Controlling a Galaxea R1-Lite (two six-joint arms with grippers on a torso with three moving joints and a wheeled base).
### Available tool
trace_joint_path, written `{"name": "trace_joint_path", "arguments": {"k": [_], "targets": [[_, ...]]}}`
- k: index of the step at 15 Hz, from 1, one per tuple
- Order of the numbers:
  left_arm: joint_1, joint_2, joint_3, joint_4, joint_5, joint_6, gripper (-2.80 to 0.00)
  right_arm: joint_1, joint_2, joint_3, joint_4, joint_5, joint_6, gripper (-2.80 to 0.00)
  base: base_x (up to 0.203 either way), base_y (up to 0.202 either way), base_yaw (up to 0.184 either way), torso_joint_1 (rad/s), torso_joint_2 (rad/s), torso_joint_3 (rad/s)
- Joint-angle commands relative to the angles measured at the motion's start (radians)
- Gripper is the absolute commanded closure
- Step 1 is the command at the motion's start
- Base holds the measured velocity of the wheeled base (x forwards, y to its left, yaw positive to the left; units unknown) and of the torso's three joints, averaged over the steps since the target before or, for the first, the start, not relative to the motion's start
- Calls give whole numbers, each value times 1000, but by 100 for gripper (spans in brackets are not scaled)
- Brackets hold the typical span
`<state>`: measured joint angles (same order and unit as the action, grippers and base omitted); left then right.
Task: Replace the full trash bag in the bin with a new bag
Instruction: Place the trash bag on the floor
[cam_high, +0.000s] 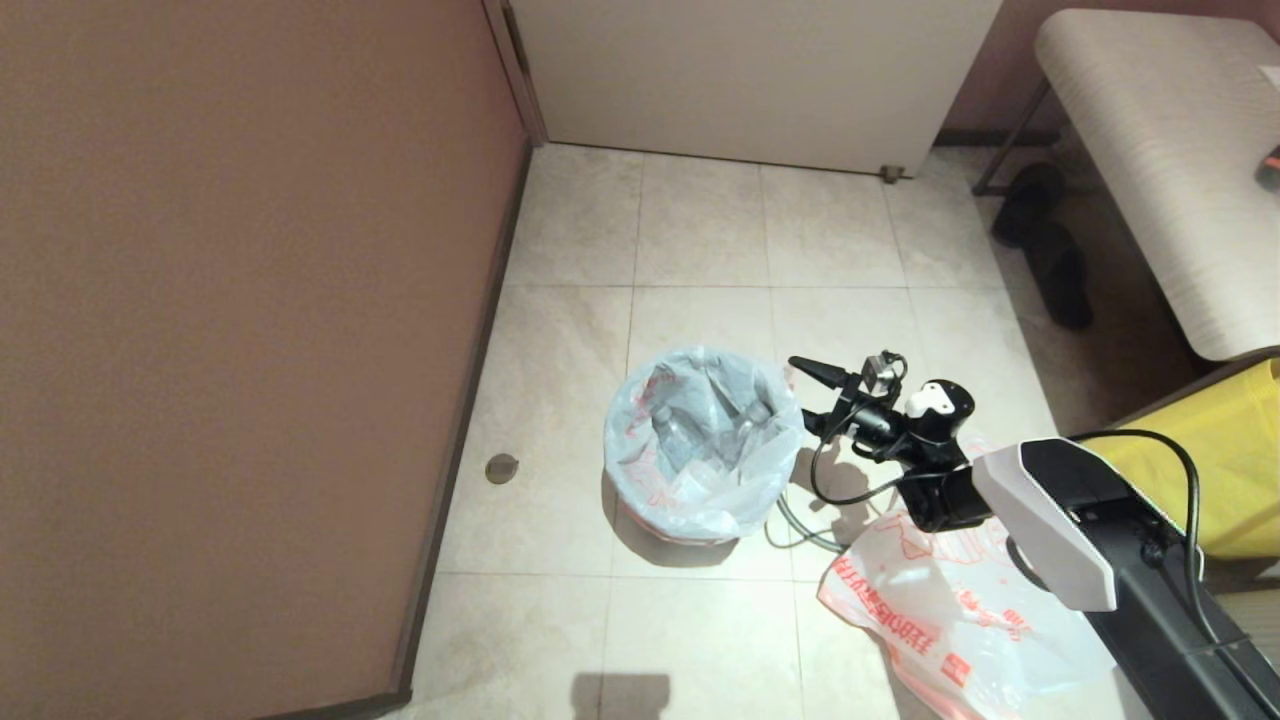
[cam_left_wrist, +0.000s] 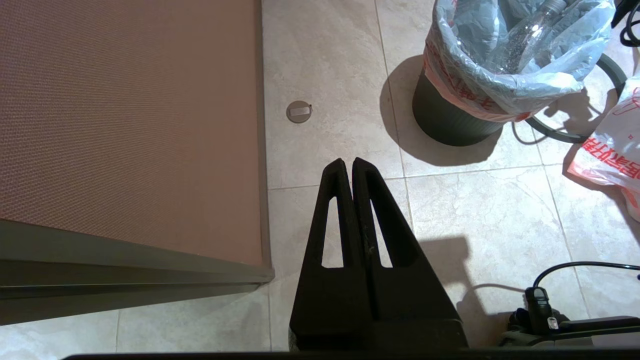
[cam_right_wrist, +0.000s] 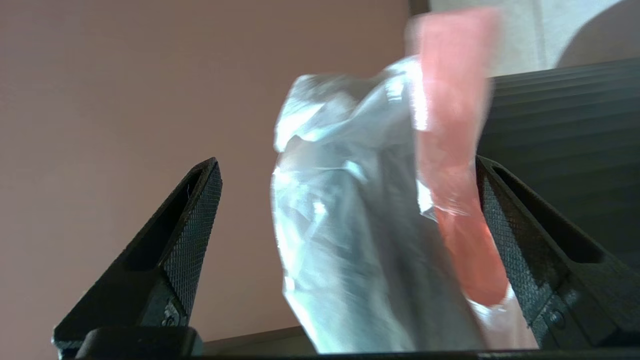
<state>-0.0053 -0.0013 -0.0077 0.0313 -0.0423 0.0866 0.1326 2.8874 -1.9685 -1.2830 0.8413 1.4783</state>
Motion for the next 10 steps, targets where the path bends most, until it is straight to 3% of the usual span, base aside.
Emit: {"name": "trace_joint_path", "arguments": {"k": [1, 7, 10], "targets": [[1, 1, 0, 1, -1, 1, 0, -2, -23, 14, -18, 7, 12, -280, 0, 0, 0, 0, 0, 0], [1, 1, 0, 1, -1, 1, 0, -2, -80, 93, -163, 90, 82, -280, 0, 0, 0, 0, 0, 0], [0, 1, 0, 1, -1, 1, 0, -9, -97, 91, -156, 166, 80, -280, 0, 0, 0, 12, 36, 45]]}}
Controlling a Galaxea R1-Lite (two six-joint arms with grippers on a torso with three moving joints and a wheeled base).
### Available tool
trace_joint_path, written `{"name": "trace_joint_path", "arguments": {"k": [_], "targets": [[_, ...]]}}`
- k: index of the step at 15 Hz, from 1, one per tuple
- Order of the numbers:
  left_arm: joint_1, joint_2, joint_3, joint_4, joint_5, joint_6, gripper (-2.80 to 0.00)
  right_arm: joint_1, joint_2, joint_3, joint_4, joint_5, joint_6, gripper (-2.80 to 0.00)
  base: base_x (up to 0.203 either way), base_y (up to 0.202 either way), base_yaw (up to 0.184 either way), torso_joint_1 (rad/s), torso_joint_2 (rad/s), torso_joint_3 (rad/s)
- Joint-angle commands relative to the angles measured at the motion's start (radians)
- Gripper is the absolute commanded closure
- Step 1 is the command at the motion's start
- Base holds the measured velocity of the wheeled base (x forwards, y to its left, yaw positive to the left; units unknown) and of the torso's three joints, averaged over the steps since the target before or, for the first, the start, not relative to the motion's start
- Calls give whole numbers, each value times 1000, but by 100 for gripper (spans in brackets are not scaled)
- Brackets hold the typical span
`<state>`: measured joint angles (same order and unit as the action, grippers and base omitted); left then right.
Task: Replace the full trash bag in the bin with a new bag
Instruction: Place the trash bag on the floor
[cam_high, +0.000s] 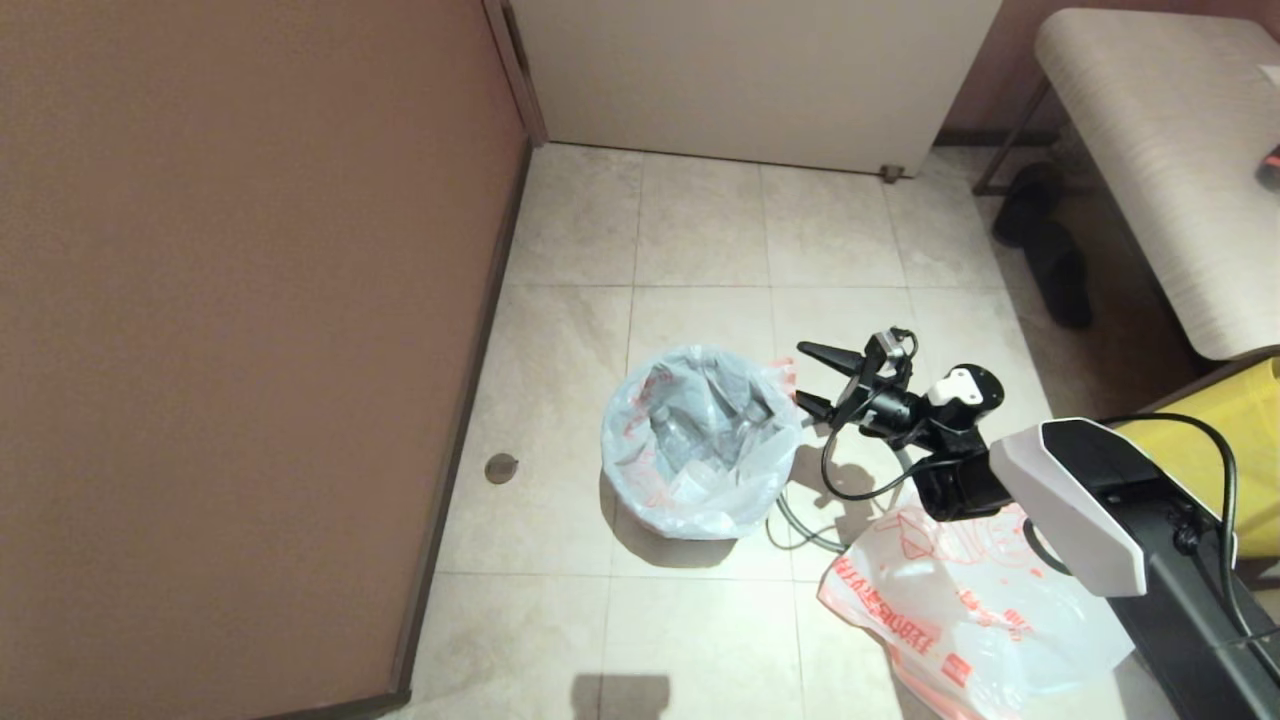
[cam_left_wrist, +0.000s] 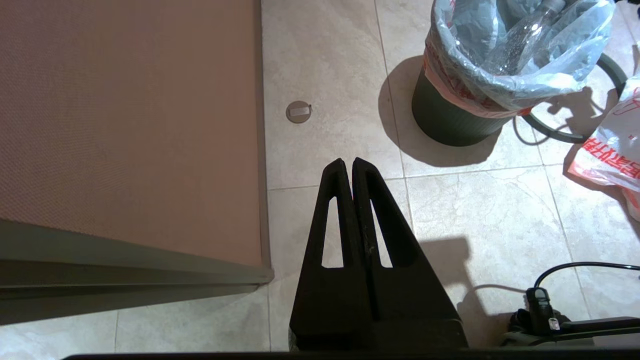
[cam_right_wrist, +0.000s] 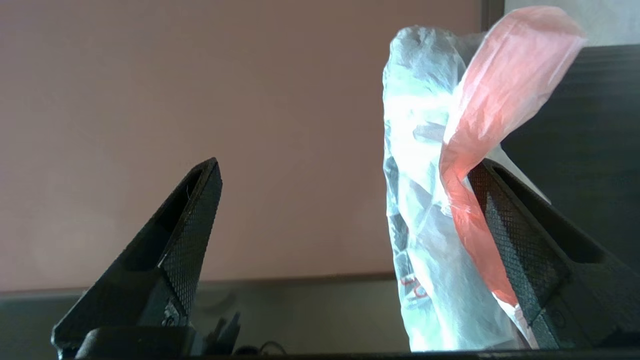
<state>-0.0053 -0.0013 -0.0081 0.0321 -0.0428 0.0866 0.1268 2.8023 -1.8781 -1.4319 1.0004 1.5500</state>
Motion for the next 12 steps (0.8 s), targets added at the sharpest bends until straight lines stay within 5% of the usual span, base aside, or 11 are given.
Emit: {"name": "trace_joint_path", "arguments": {"k": [1, 6, 7, 12], "targets": [[-1, 1, 0, -1, 0, 1, 0, -9, -12, -9, 18, 37, 8, -280, 0, 0, 0, 49, 137, 163], [1, 1, 0, 0, 0, 1, 0, -18, -12, -15, 11, 83, -10, -280, 0, 0, 0, 11, 33, 43], [-1, 1, 0, 0, 0, 1, 0, -19, -13, -11, 9, 83, -19, 0, 0, 0, 0, 0, 0, 0], [0, 1, 0, -1, 0, 1, 0, -19, -17, -6, 10, 81, -34, 0, 0, 0, 0, 0, 0, 0]]}}
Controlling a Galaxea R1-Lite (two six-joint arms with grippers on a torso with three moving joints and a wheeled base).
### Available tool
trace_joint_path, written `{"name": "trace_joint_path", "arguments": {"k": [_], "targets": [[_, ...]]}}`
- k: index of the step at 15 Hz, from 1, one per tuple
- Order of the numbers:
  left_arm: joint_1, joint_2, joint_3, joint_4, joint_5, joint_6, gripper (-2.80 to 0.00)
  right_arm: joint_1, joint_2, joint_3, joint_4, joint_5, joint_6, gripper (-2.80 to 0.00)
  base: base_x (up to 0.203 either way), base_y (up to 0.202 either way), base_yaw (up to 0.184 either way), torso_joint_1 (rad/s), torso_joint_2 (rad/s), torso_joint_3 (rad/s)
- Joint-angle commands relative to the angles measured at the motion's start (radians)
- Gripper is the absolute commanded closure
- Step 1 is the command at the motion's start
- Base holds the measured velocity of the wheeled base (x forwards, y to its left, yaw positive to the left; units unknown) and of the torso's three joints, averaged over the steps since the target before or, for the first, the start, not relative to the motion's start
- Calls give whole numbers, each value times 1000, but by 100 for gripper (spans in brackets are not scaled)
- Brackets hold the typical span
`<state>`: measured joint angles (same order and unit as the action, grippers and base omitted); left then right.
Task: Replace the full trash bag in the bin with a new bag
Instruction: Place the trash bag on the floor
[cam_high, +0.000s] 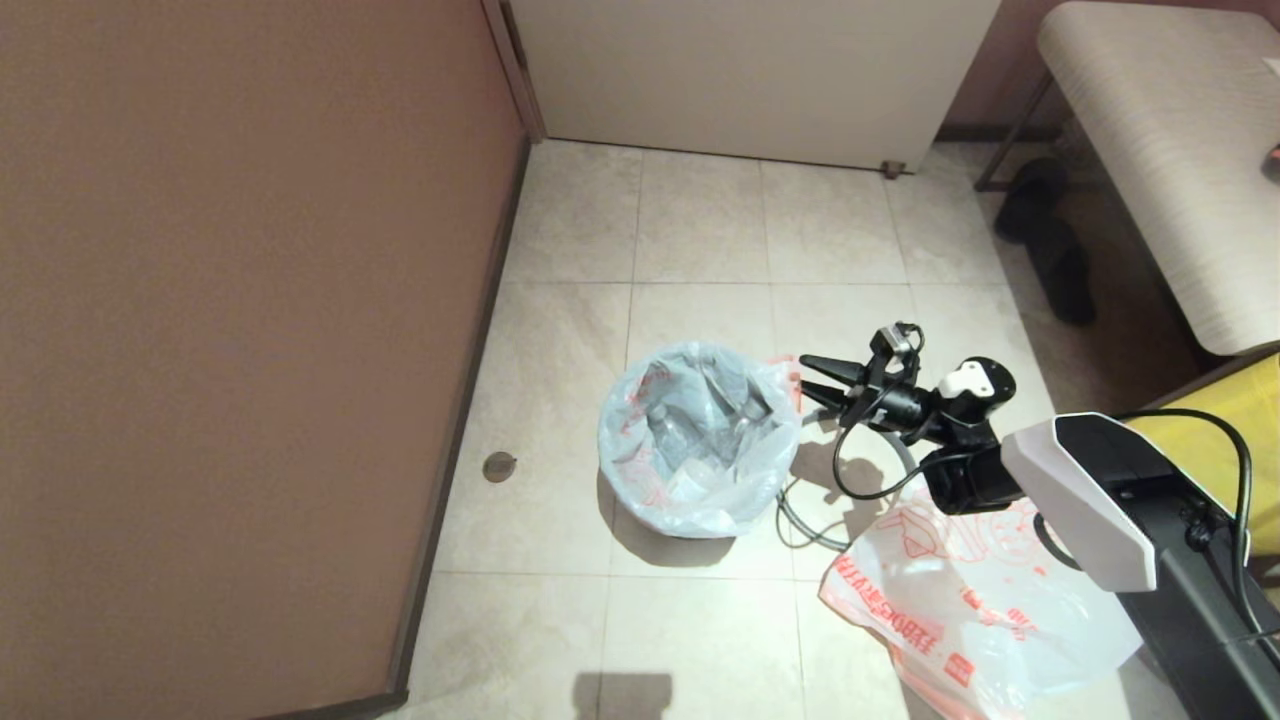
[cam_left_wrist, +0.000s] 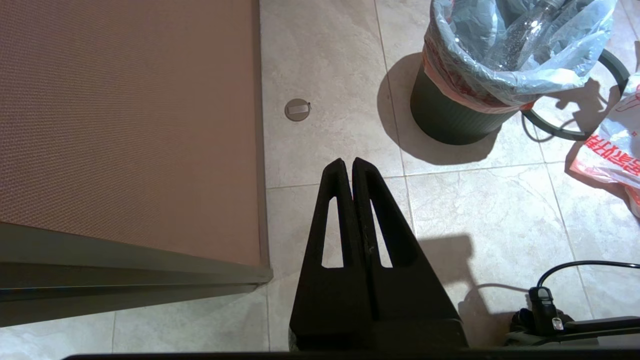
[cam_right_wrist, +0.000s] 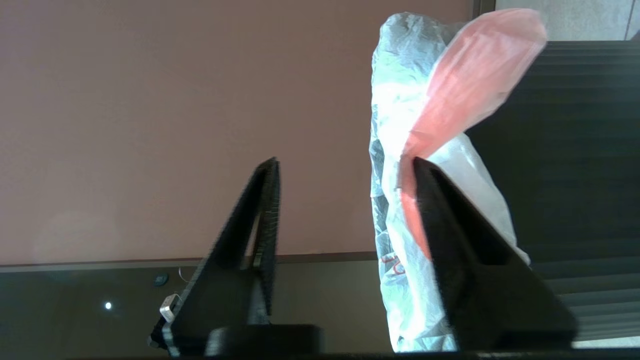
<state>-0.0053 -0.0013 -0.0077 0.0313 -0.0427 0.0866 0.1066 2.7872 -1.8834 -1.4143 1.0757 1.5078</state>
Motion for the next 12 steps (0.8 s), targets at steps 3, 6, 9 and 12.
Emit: {"name": "trace_joint_path", "arguments": {"k": [3, 6, 9, 12], "targets": [[-1, 1, 0, 0, 0, 1, 0, 2, -2, 0, -8, 6, 8, 0, 0, 0, 0, 0, 0, 0], [-1, 1, 0, 1, 0, 1, 0, 1, -11, 1, -9, 9, 8, 0, 0, 0, 0, 0, 0, 0], [-1, 1, 0, 1, 0, 1, 0, -17, -38, 3, -10, 12, 16, 0, 0, 0, 0, 0, 0, 0], [-1, 1, 0, 1, 0, 1, 0, -25, -65, 15, -19, 12, 57, 0, 0, 0, 0, 0, 0, 0]]}}
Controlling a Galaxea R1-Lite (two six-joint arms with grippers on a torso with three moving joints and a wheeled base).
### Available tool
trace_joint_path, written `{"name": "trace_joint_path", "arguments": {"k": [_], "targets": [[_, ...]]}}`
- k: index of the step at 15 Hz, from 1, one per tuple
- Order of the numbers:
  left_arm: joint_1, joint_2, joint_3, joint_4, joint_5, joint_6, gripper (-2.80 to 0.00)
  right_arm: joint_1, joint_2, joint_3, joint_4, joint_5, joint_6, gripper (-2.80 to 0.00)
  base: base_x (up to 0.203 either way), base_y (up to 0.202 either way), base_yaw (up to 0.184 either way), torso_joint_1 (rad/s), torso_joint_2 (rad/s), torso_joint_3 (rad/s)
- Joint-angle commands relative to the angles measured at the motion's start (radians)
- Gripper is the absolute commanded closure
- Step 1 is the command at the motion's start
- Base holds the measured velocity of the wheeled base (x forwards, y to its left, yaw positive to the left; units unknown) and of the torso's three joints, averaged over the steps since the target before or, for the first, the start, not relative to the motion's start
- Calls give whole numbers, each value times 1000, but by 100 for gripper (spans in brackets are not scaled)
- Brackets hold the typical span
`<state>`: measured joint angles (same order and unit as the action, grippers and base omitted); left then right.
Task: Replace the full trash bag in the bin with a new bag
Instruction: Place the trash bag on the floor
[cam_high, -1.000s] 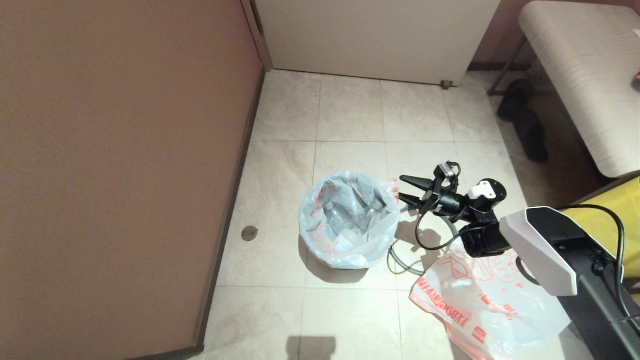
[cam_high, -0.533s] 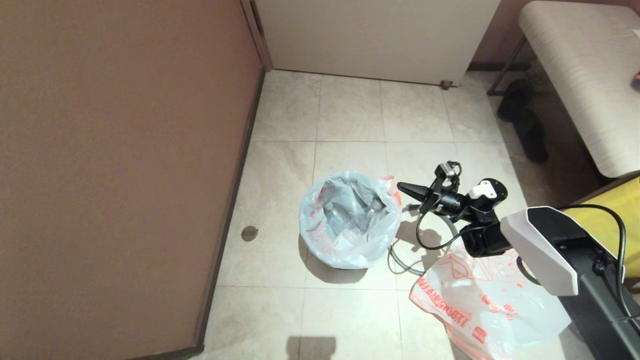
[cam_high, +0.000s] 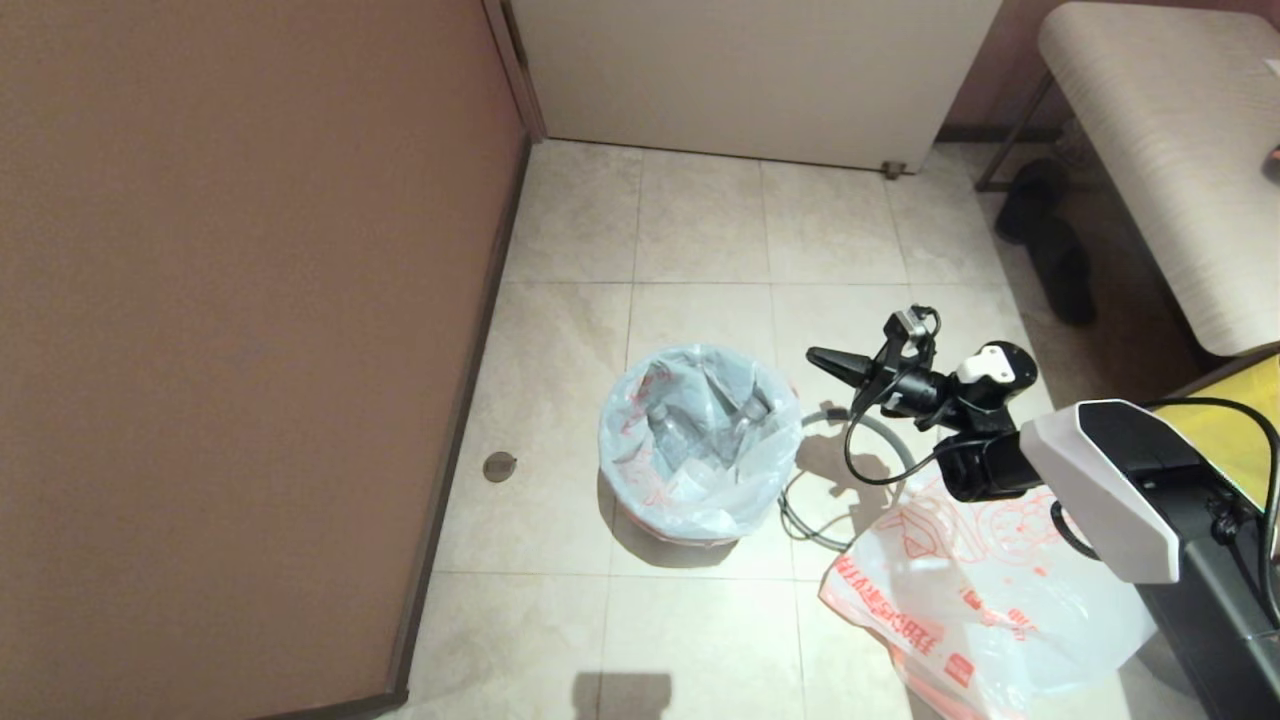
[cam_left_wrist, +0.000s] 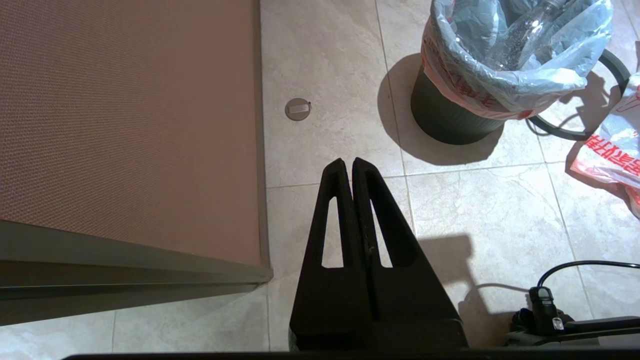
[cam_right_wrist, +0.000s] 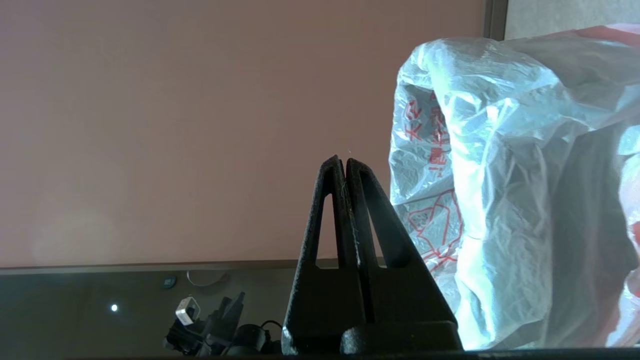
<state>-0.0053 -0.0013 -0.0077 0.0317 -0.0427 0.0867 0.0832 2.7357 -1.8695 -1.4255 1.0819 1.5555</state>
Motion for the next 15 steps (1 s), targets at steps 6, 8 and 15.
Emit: {"name": "trace_joint_path", "arguments": {"k": [6, 8, 15], "targets": [[-1, 1, 0, 0, 0, 1, 0, 44, -117, 53, -18, -5, 11, 0, 0, 0, 0, 0, 0, 0], [1, 1, 0, 0, 0, 1, 0, 63, -179, 93, -16, -4, 11, 0, 0, 0, 0, 0, 0, 0], [1, 1, 0, 0, 0, 1, 0, 23, -160, 68, 37, -16, 10, 0, 0, 0, 0, 0, 0, 0]]}}
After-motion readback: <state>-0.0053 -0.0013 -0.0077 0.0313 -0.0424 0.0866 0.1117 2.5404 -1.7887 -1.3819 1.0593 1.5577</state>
